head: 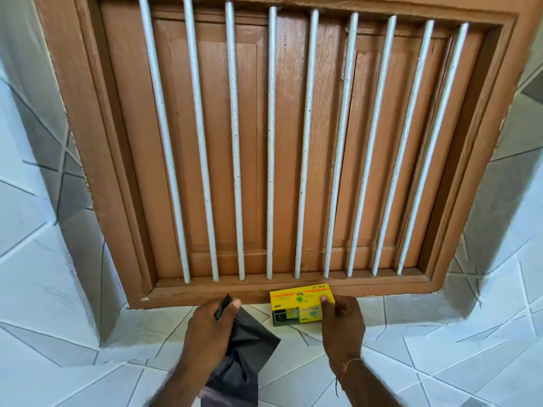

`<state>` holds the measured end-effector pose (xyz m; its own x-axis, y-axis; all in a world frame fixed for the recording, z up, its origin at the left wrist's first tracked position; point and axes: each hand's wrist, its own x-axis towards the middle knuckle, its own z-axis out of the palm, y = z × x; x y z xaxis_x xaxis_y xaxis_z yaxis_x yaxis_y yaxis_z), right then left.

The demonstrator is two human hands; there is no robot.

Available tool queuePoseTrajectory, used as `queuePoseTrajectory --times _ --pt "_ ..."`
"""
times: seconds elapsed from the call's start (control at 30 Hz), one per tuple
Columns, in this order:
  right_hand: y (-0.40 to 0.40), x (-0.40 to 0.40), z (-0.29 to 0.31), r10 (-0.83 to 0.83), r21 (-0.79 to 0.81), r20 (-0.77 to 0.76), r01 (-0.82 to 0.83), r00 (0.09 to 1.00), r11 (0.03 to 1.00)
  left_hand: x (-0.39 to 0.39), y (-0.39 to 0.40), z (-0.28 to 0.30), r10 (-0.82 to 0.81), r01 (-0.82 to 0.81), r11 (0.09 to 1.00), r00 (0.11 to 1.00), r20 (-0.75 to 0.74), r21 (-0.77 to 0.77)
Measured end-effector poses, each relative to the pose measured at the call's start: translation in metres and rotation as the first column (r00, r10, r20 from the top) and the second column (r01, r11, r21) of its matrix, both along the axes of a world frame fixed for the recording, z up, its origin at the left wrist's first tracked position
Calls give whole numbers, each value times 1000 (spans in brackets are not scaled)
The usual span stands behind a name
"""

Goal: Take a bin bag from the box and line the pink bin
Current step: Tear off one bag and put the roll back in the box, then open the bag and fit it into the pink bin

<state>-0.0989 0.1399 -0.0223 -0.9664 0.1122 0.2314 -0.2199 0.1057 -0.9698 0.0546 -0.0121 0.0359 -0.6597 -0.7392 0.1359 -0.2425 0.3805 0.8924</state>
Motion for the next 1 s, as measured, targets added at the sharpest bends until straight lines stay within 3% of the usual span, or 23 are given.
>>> queuePoseTrajectory --times 0.13,0.2,0.27,0.33,0.4,0.53,0.63,0.7,0.87,1.0 --pt "1 -2 1 -1 197 -50 11 999 980 7 0 17 67 -59 994 994 -89 93" --pt "4 12 9 -18 212 -126 45 992 976 9 0 25 121 -88 978 978 -169 189" --pt "4 46 21 221 128 -127 -205 967 970 11 3 36 168 -90 951 953 -252 297" --pt "-6 88 35 614 164 -71 -598 786 784 13 5 49 183 -42 914 930 -318 403" --pt "-23 111 29 776 232 -17 -752 631 617 13 9 61 167 48 865 911 -378 500" --pt "-48 123 21 711 212 100 -713 696 668 19 15 88 66 209 821 890 -451 531" --pt "-41 136 14 742 218 273 -790 613 573 25 5 117 22 296 814 845 -535 500" --pt "-31 148 5 714 216 347 -793 608 570 32 -8 138 46 302 834 797 -602 462" --pt "-1 168 -14 588 296 409 -711 698 638 53 -50 165 225 89 895 756 -614 437" --pt "21 181 -3 640 194 428 -756 638 625 73 -62 154 190 -124 980 821 -539 157"
